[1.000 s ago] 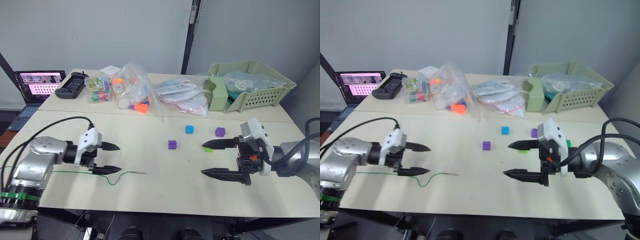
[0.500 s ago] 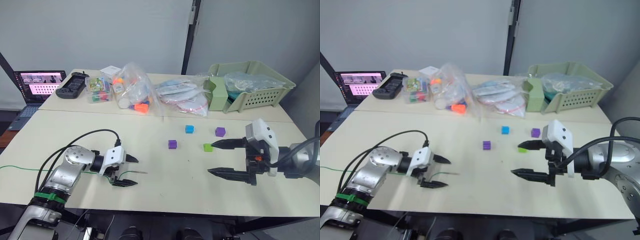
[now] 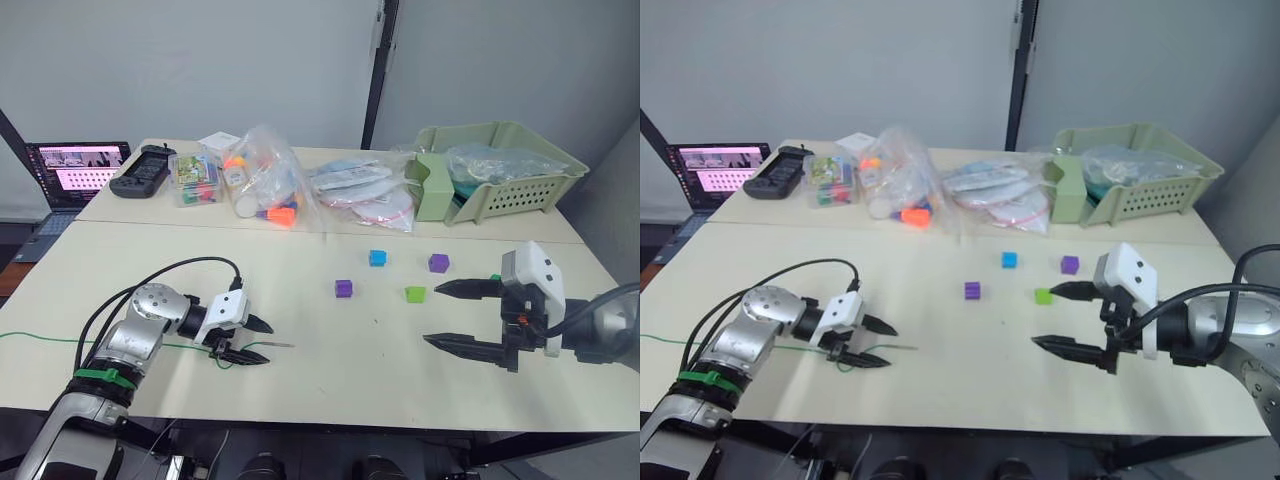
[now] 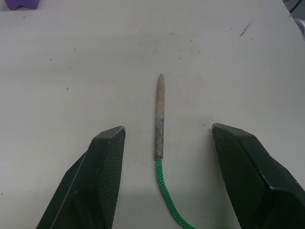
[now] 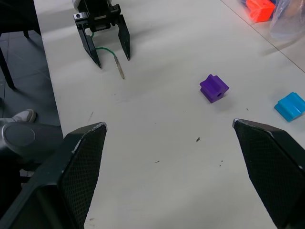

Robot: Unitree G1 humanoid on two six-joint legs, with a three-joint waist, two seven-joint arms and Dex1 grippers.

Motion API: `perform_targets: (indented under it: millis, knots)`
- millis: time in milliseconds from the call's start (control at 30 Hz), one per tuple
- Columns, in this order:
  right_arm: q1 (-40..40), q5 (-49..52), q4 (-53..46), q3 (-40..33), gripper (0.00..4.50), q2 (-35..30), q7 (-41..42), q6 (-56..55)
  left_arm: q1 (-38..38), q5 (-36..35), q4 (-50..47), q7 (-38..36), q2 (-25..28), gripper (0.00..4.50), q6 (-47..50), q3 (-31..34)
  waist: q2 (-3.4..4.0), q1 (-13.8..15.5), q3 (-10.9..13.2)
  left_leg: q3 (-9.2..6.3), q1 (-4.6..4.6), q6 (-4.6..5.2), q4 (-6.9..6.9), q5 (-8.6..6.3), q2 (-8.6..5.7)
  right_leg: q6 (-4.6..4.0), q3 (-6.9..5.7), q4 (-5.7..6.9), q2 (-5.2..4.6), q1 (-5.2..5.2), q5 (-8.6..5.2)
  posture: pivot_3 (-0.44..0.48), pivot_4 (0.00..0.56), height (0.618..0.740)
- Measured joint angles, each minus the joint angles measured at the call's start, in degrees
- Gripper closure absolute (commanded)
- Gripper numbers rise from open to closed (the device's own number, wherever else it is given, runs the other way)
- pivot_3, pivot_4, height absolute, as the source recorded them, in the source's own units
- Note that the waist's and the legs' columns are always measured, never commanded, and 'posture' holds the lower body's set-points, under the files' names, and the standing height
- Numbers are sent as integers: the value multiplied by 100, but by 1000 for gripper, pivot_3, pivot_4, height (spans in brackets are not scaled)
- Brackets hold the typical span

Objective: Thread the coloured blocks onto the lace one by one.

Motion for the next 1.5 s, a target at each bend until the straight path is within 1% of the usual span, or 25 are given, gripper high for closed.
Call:
perform_targets:
  millis: [67,133,233,267,300,367,400,600,700,867,967,1067,1167,1300,1433,1467,1500]
  knots:
    - [7,-21,-5,0,0,0,-14,-19,-32,3,64,-15,-31,1498,-45,-18,0,12,0,-1,0,0,2,0,-1,1,0,0,-1,2,1,0,150,732]
    - [20,-39,-9,0,0,0,-17,-46,-69,12,114,-26,-46,2012,-60,-36,0,16,0,-2,0,0,4,0,-2,2,-1,0,-1,4,1,0,150,732]
    - [63,-83,-10,0,0,0,-23,-101,-126,13,201,-25,-74,2960,-23,-35,0,7,0,-1,0,0,4,0,-2,2,0,0,-1,3,1,0,150,732]
    - [80,-98,-11,0,0,1,-30,-120,-162,24,257,-28,-99,3502,-29,-41,1,7,-1,-2,0,0,3,0,-1,2,0,0,0,3,1,0,150,732]
    - [91,-110,-13,0,0,2,-33,-128,-176,27,274,-28,-109,3625,-30,-44,1,7,-1,-2,0,0,3,0,-1,2,0,0,0,2,1,0,150,732]
    - [129,-142,-14,3,0,10,-43,-166,-221,65,320,-22,-165,4279,-52,-62,1,7,-1,-2,0,0,3,0,-1,2,0,0,0,3,1,0,150,732]
    - [143,-146,-16,4,0,10,-45,-186,-230,78,330,-17,-186,4418,-63,-66,1,7,-1,-1,0,0,4,0,-1,2,0,-1,0,3,1,0,150,732]
    - [166,-150,-18,4,0,10,-57,-227,-232,75,361,-28,-204,4418,-81,-52,1,7,-1,-2,2,0,3,0,-1,2,0,0,0,4,1,0,150,732]
    - [224,-147,-20,4,0,74,-120,-228,-217,-42,342,-50,-235,4418,80,6,1,9,-1,-2,0,0,4,0,-1,2,0,0,-1,4,1,0,150,732]
    - [318,-105,-19,8,0,294,-316,-216,-139,-367,-192,-127,-335,4418,676,68,1,10,-1,-7,-9,0,9,0,-2,4,-1,1,0,-2,2,0,150,732]
    - [402,-104,-32,20,0,345,-382,-217,-143,-431,-530,-31,-408,4418,879,72,1,10,-1,-10,-8,0,9,0,-2,4,-1,1,1,0,2,0,150,732]
    - [464,-128,-36,47,0,440,-456,-219,-143,-439,-882,160,-601,4418,1142,51,1,10,-1,-10,-9,0,10,0,-3,5,0,0,1,1,3,0,150,732]
    - [494,-140,-52,49,0,449,-525,-219,-177,-348,-1115,586,-1000,4418,1383,-96,1,22,-1,-15,-9,0,12,0,-6,7,-1,-1,1,5,4,0,150,732]
    - [567,-146,-78,50,0,449,-574,-219,-180,78,-1053,1040,-1262,4418,1338,-454,1,-3,-1,-18,-9,0,9,0,-6,7,4,-1,8,2,4,0,150,732]
    - [572,-148,-100,50,0,450,-626,-219,-183,224,-956,1337,-1629,4418,1336,-678,1,5,-1,-20,-9,0,10,0,-6,7,4,-1,7,3,4,0,150,732]
    - [572,-148,-116,50,0,450,-640,-219,-183,261,-939,1361,-1647,4418,1333,-740,1,6,-1,-21,-10,0,11,0,-6,7,3,-1,8,3,4,0,150,732]
    - [574,-148,-120,50,0,450,-647,-220,-183,308,-909,1369,-1643,4111,1312,-782,1,6,-1,-21,-9,0,10,0,-6,7,4,-1,8,3,4,0,150,732]
